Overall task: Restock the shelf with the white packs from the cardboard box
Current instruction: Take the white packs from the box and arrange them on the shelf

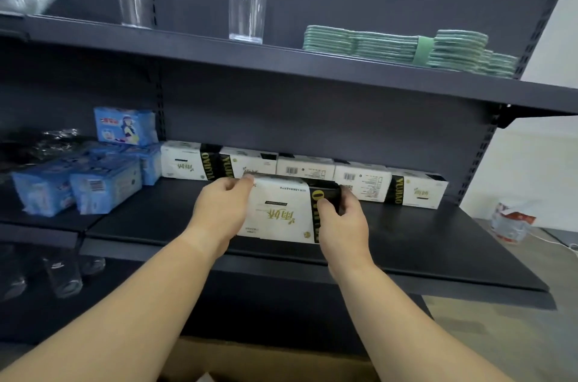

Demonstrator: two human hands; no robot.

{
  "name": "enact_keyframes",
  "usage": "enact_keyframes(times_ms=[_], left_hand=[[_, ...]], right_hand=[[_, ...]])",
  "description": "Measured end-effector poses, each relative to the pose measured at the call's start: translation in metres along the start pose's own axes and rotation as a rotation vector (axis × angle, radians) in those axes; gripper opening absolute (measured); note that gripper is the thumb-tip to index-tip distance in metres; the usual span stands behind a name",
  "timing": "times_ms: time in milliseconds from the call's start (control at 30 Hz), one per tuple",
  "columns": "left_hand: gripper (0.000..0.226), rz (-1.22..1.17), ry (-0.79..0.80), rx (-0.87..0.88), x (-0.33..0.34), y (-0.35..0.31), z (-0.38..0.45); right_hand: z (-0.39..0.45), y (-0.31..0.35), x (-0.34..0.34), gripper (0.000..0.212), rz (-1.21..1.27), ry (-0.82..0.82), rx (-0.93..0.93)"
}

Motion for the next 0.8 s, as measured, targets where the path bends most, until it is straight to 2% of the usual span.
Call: enact_keyframes(times_ms=[100,267,467,800], left_hand=[[0.03,-0.005,-0.036,0.002,-0.017,0.001,0.009],[0.023,0.012,-0.088,0.025,-0.051,0.005,0.035],[0.012,0.033,-0.08,0.022,-0.096,0.016,0.082],[0.017,0.125,-0.091,-0.036,-0.141,0.036,0.151]], right_hand=[[0.003,0.0,0.021,0.041,-0.013,0.029,0.017],[0.007,0.0,0.065,0.034,0.036,0.078,0.018],[0.011,-0.006,0.128,0.032,0.045,0.08,0.036],[0.027,-0.025,0.208,0.036,0.082,0.076,0.065]])
Point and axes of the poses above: each hand's wrist, its own z-axis towards the middle knuckle, its own x-axis out of the palm, y = z × x, the point moved 8 cm from there along z, towards the middle knuckle, and after that the axes turned 2 degrees about -x, right-handed, at the moved point
